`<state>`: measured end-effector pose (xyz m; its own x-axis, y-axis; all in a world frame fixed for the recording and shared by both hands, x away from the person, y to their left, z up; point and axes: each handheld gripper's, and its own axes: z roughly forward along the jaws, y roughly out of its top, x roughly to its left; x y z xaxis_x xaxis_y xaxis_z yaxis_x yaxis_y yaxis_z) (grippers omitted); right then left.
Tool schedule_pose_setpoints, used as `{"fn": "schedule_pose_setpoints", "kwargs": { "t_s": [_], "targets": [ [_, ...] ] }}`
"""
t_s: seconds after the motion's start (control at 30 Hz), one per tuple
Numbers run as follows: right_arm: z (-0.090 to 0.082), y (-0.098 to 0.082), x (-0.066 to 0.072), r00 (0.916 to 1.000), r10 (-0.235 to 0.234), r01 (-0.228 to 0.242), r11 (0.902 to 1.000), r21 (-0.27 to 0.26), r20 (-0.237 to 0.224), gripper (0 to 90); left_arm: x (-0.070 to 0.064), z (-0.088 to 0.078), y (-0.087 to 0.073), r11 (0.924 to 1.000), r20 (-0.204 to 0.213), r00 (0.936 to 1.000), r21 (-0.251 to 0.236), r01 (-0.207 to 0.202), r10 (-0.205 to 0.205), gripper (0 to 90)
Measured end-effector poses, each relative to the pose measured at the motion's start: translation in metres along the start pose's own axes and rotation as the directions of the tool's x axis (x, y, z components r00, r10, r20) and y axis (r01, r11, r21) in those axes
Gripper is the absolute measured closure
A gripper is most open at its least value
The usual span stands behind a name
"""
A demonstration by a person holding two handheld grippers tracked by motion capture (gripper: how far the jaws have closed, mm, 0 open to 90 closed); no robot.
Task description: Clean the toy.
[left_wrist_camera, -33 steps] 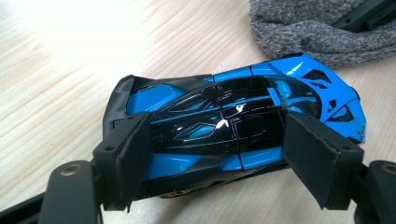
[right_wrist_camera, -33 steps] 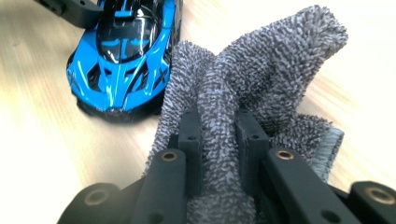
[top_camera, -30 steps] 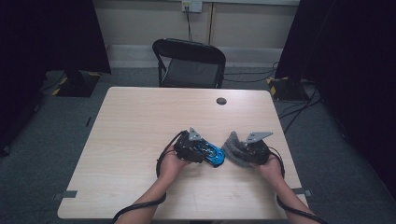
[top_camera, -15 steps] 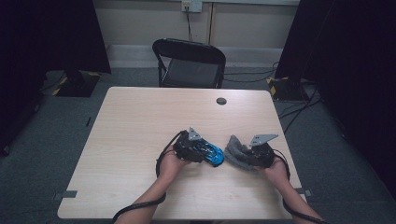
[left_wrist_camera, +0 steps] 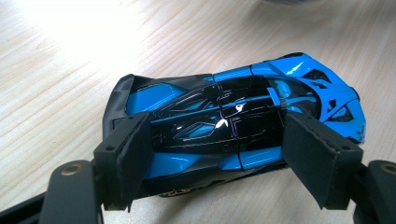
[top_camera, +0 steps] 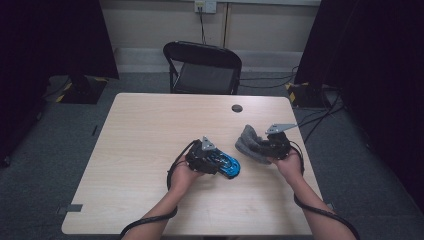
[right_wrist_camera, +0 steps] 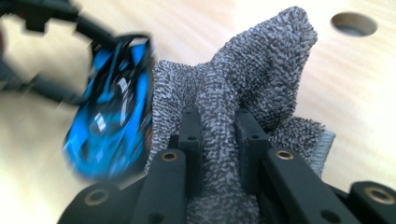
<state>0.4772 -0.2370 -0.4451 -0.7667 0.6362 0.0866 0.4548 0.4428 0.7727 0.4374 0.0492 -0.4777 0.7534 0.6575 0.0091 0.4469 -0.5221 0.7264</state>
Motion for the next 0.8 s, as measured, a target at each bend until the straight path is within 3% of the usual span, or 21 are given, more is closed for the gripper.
{"fn": "schedule_pose_setpoints", "kwargs": {
  "t_s": [0.1, 0.13, 0.27, 0.43, 0.47, 0.5, 0.57, 0.63, 0.73, 0.8],
  "targets": [
    [0.009, 0.007, -0.002, 0.9999, 0.011, -0.011, 0.9999, 0.000, 0.009, 76.0, 0.000, 0.000, 0.000, 1.0000, 0.000, 1.0000, -0.002, 0.001, -0.001, 24.7],
    [0.023, 0.015, -0.002, 0.9997, 0.011, -0.012, 0.9999, 0.009, 0.022, 75.9, 0.000, 0.000, 0.000, 1.0000, 0.002, 1.0000, -0.002, 0.001, -0.001, 24.7],
    [0.048, 0.029, 0.000, 0.9991, -0.001, 0.000, 0.9995, 0.033, 0.042, 76.0, 0.001, 0.000, 0.000, 1.0000, 0.010, 1.0000, -0.004, -0.001, 0.001, 24.8],
    [0.070, 0.040, 0.005, 0.9989, -0.006, 0.003, 0.9989, 0.047, 0.047, 75.9, 0.001, 0.000, -0.002, 0.9999, 0.007, 1.0000, -0.011, -0.003, 0.003, 24.6],
    [0.083, 0.046, 0.008, 0.9990, 0.015, -0.017, 0.9989, 0.044, 0.042, 75.9, 0.000, -0.001, -0.001, 0.9999, 0.009, 1.0000, -0.010, 0.003, -0.003, 24.7],
    [0.083, 0.046, 0.008, 0.9990, 0.015, -0.017, 0.9989, 0.044, 0.042, 75.9, 0.000, -0.001, -0.001, 0.9999, 0.009, 1.0000, -0.010, 0.003, -0.003, 24.7],
    [0.100, 0.052, 0.016, 0.9988, -0.018, 0.014, 0.9974, 0.070, 0.046, 75.9, 0.000, -0.001, -0.002, 0.9999, 0.015, 0.9999, -0.016, 0.007, -0.007, 24.7],
    [0.105, 0.053, 0.019, 0.9985, -0.028, 0.025, 0.9967, 0.077, 0.046, 75.9, 0.001, -0.001, -0.003, 0.9998, 0.018, 0.9998, -0.019, 0.010, -0.010, 24.7],
    [0.119, 0.051, 0.030, 0.9977, -0.067, 0.065, 0.9919, 0.109, 0.011, 75.8, 0.001, -0.002, -0.003, 0.9997, 0.020, 0.9997, -0.020, 0.016, -0.015, 24.9],
    [0.120, 0.047, 0.031, 0.9989, -0.046, 0.047, 0.9939, 0.100, -0.011, 75.8, 0.000, -0.002, -0.004, 0.9994, 0.020, 0.9996, -0.027, 0.021, -0.020, 25.5]
  ]
}}
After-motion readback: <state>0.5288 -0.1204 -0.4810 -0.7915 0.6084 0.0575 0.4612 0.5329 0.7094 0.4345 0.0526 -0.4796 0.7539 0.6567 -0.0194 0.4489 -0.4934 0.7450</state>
